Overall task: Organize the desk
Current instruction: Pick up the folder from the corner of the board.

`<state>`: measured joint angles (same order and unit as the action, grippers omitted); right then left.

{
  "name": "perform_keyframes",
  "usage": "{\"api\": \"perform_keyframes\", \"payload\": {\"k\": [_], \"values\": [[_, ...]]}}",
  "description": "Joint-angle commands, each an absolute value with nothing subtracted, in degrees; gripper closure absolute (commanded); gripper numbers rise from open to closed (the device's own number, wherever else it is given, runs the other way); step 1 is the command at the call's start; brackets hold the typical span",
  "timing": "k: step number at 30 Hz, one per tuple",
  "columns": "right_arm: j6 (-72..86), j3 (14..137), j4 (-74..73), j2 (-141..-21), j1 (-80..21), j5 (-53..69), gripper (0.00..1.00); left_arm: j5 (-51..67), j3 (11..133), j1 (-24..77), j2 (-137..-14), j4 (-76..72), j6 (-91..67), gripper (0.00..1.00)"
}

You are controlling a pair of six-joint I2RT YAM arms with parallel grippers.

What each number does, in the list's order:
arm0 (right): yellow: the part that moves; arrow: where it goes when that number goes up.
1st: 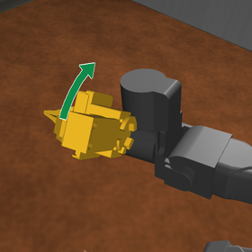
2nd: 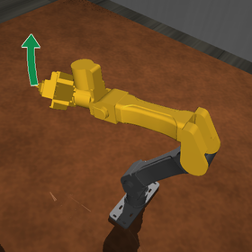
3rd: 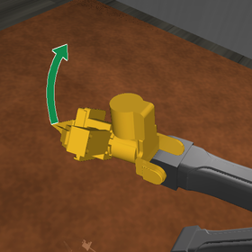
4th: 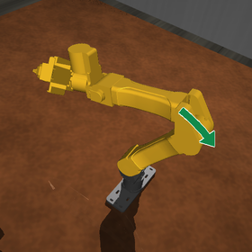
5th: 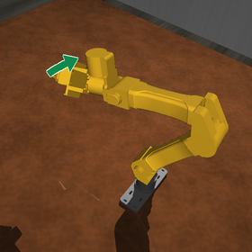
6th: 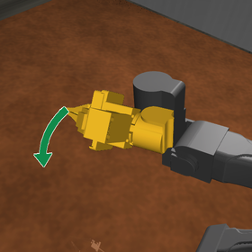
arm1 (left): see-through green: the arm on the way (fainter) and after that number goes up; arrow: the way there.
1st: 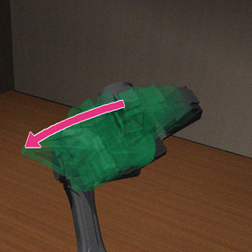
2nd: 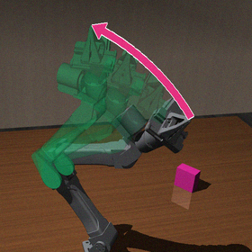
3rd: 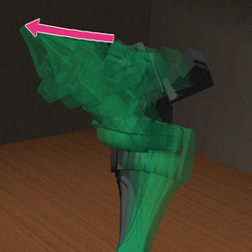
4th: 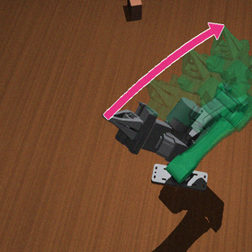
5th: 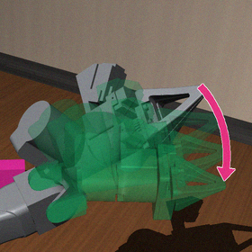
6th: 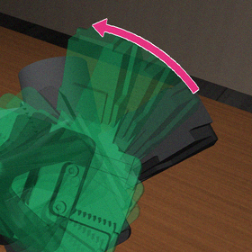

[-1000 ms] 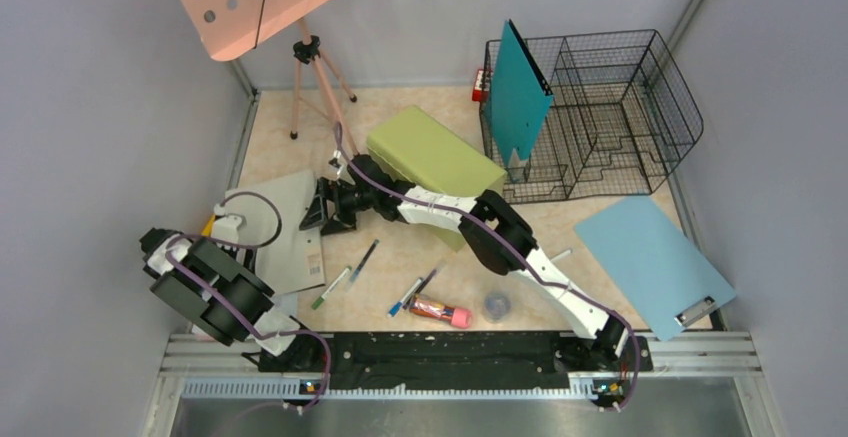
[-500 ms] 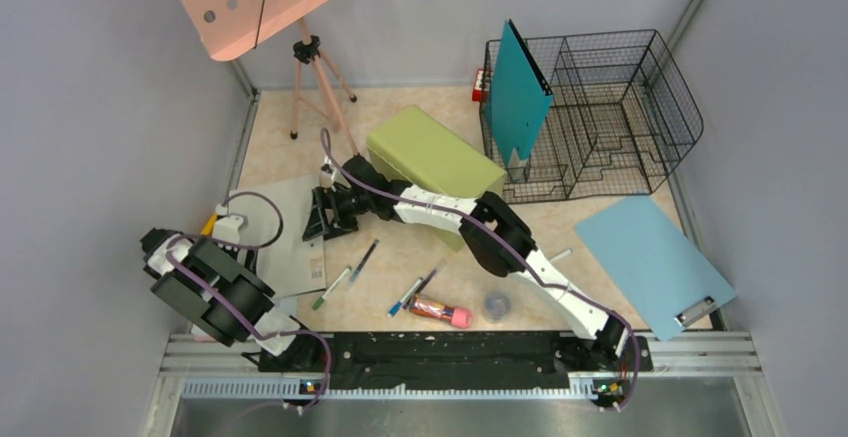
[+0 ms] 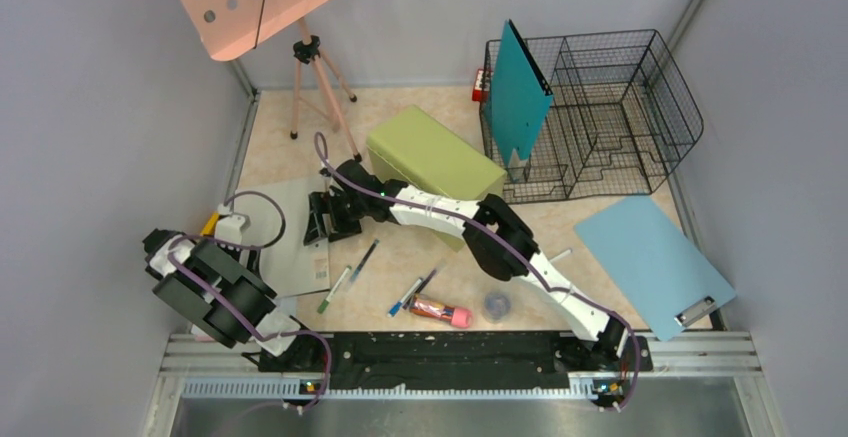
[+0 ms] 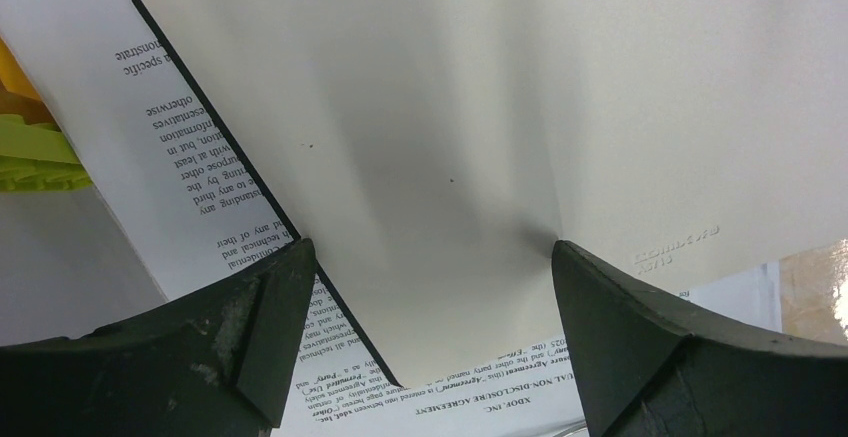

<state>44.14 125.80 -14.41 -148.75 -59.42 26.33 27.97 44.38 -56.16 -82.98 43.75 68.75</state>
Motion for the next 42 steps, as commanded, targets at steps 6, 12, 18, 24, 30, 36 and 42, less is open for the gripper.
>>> {"api": "perform_keyframes", "payload": {"k": [6,12,18,24,30,36,42], "values": [[43.87,122.32,-22.74,-146.03,-60.33,23.94,0.20,32.00,40.84,-55.05,-85.10,51.83,64.88,0.08],[42.48,119.34,-22.78,-143.90,-59.07,23.23,0.20,30.87,40.60,-55.27,-85.62,48.44,61.51,0.08],[45.10,117.26,-19.97,-144.79,-60.05,27.51,0.20,30.50,39.95,-55.28,-85.45,46.85,60.33,0.08],[48.79,118.04,-15.66,-147.02,-61.42,31.31,0.20,29.98,38.74,-55.31,-83.76,45.74,59.99,0.08],[54.95,117.68,-7.40,-149.39,-62.01,36.44,0.20,28.68,37.48,-55.31,-83.41,43.99,60.02,0.08],[64.90,115.30,9.32,-151.39,-62.04,43.27,0.20,28.34,36.90,-55.31,-82.89,43.44,60.22,0.08],[67.58,116.01,19.13,-151.35,-61.51,45.99,0.20,28.05,36.56,-55.29,-82.73,43.08,60.52,0.08]]}}
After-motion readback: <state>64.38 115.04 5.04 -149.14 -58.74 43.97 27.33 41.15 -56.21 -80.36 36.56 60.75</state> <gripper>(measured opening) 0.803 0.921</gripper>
